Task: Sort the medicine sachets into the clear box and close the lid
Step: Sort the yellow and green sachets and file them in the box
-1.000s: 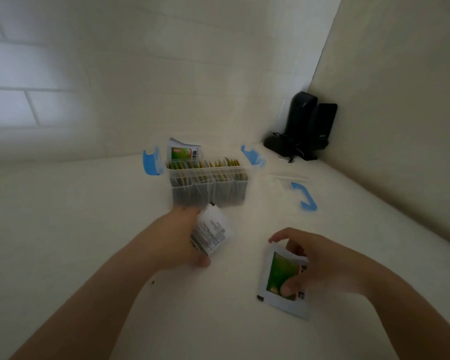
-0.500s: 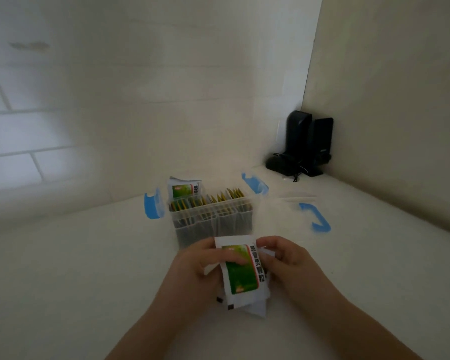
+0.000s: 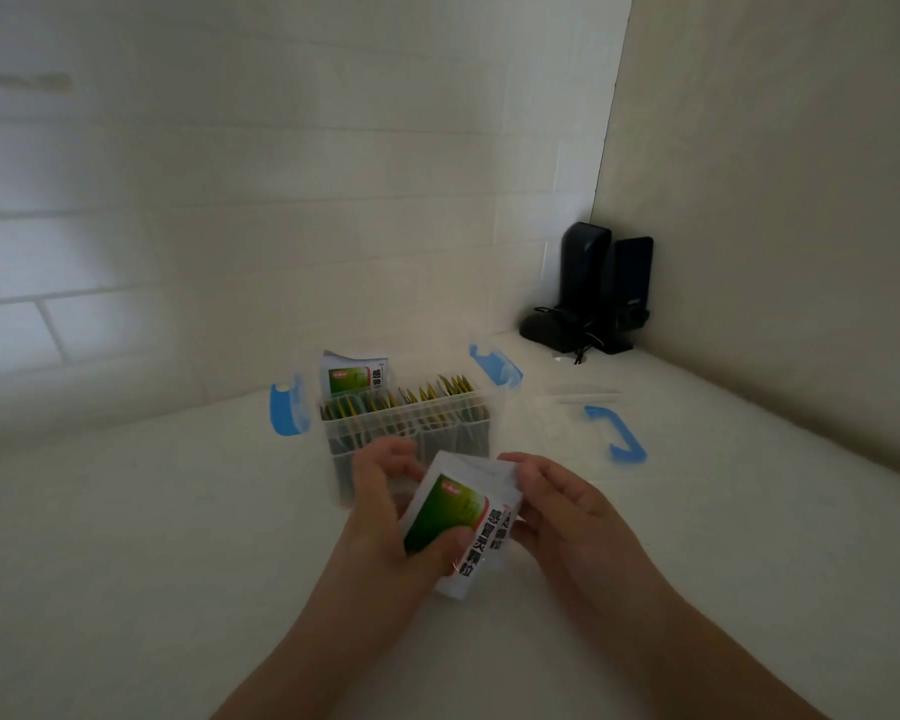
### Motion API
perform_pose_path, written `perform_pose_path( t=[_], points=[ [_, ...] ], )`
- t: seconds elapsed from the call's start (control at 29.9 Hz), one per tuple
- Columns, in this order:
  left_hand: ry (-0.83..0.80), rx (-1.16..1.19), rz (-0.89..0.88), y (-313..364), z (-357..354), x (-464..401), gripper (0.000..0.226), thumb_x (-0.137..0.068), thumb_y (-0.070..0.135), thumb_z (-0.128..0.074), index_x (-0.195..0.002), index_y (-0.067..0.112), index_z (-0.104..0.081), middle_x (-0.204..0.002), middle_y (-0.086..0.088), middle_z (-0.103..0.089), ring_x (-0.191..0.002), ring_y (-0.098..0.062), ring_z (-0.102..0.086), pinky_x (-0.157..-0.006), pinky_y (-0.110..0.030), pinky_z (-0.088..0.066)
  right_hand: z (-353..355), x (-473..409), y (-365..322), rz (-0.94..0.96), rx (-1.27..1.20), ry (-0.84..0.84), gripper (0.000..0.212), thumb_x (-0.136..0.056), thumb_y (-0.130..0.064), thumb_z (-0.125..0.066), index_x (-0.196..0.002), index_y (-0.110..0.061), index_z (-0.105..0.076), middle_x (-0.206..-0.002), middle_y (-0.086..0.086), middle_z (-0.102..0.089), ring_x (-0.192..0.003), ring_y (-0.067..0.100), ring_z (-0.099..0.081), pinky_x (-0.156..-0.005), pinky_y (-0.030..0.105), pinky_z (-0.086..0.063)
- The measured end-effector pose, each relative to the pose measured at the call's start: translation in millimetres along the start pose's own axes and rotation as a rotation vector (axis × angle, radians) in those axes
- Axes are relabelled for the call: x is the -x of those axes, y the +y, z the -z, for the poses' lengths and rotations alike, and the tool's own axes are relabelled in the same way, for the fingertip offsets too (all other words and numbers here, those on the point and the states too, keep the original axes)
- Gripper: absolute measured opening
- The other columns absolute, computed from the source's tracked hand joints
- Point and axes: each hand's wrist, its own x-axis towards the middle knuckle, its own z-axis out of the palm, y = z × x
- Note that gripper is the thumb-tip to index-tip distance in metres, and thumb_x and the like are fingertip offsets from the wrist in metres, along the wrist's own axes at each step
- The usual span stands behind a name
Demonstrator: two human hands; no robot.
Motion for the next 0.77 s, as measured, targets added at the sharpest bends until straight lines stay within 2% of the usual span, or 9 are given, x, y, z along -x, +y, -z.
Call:
perform_pose_path(
  t=[0.03, 0.1, 0.2, 0.3, 0.43, 0.5, 0.6, 0.7, 0.77],
  points=[
    [0.007, 0.022, 0.030, -0.7, -1.3, -0.5, 0.066, -0.072, 0.006, -0.071, -0.101, 0.049, -0.031, -0.103, 0.022, -0.048, -0.089, 0.009, -0.059, -0.058, -0.012, -0.052, -1.4, 0.7, -0.7, 0.013, -0.009, -0.015, 0.027, -0.076, -0.034, -0.054, -0.090, -0.016, -0.069, -0.089, 0.008, -0.071, -0.082, 0.018, -0.067, -0.070, 0.024, -0.055],
    [-0.053, 0.011, 0.073, -6.0, -4.3, -0.4, 0.052, -0.077, 0.017, -0.068, -0.104, 0.045, -0.033, -0.109, 0.019, -0.051, -0.086, 0.011, -0.060, -0.062, -0.011, -0.051, -5.3, 3.1, -1.2, 0.023, 0.041, -0.073, 0.028, -0.073, -0.033, -0.059, -0.095, -0.019, -0.066, -0.091, 0.003, -0.072, -0.086, 0.017, -0.067, -0.071, 0.022, -0.054],
    [-0.148, -0.067, 0.099, -6.8, -7.3, 1.4, 0.029, -0.076, 0.046, -0.054, -0.101, 0.040, -0.042, -0.098, 0.015, -0.063, -0.082, 0.008, -0.062, -0.067, -0.010, -0.050, -11.3, 6.5, 0.7, 0.000, 0.165, -0.120, 0.049, -0.062, -0.024, -0.074, -0.107, -0.026, -0.055, -0.098, -0.003, -0.071, -0.092, 0.014, -0.067, -0.072, 0.020, -0.054],
    [-0.092, -0.052, 0.037, -6.4, -7.6, 1.7, 0.026, -0.080, 0.040, -0.052, -0.103, 0.030, -0.044, -0.091, 0.007, -0.066, -0.079, -0.001, -0.064, -0.067, -0.016, -0.052, -16.2, 9.8, 1.6, 0.042, 0.365, -0.087, 0.067, -0.065, -0.018, -0.079, -0.118, -0.038, -0.042, -0.104, -0.008, -0.066, -0.097, 0.009, -0.063, -0.076, 0.020, -0.053],
    [-0.063, -0.018, -0.009, 0.6, -5.7, 4.6, 0.021, -0.082, 0.042, -0.046, -0.098, 0.030, -0.042, -0.085, 0.004, -0.064, -0.075, -0.005, -0.062, -0.067, -0.023, -0.052, -19.4, 16.6, -3.9, 0.161, 0.568, -0.066, 0.069, -0.068, -0.032, -0.075, -0.121, -0.048, -0.032, -0.104, -0.024, -0.060, -0.092, 0.006, -0.063, -0.078, 0.019, -0.052],
    [-0.054, 0.011, -0.034, 4.2, -6.2, 6.4, 0.020, -0.082, 0.047, -0.041, -0.096, 0.033, -0.043, -0.083, 0.007, -0.064, -0.073, -0.004, -0.060, -0.065, -0.022, -0.051, -18.3, 18.9, -8.0, 0.164, 0.572, -0.067, 0.067, -0.067, -0.029, -0.074, -0.120, -0.044, -0.035, -0.104, -0.022, -0.061, -0.091, 0.009, -0.065, -0.079, 0.023, -0.054],
    [-0.038, -0.033, -0.103, 11.0, -4.4, 7.8, 0.013, -0.087, 0.048, -0.036, -0.091, 0.040, -0.045, -0.086, 0.017, -0.059, -0.074, -0.001, -0.056, -0.063, -0.015, -0.046, -14.3, 22.2, -17.6, 0.162, 0.634, -0.058, 0.050, -0.070, -0.009, -0.074, -0.103, -0.039, -0.052, -0.094, -0.008, -0.068, -0.086, 0.009, -0.066, -0.073, 0.020, -0.054],
    [0.092, -0.340, -0.286, 13.7, 8.3, 2.4, 0.016, -0.089, 0.041, -0.036, -0.098, 0.036, -0.048, -0.097, 0.019, -0.052, -0.094, 0.001, -0.047, -0.082, -0.015, -0.040, -12.0, 22.1, -40.3, 0.217, 0.670, 0.001, 0.044, -0.063, -0.018, -0.077, -0.091, -0.046, -0.058, -0.092, -0.014, -0.070, -0.082, 0.003, -0.067, -0.068, 0.012, -0.052],
    [0.215, -0.499, -0.380, 14.3, 19.1, -5.5, 0.022, -0.087, 0.028, -0.041, -0.102, 0.022, -0.056, -0.106, 0.008, -0.055, -0.103, -0.005, -0.044, -0.092, -0.016, -0.033, -11.7, 15.3, -64.8, 0.344, 0.629, 0.120, 0.041, -0.054, -0.027, -0.073, -0.088, -0.048, -0.061, -0.089, -0.018, -0.070, -0.077, 0.000, -0.066, -0.063, 0.008, -0.050]
  ],
)
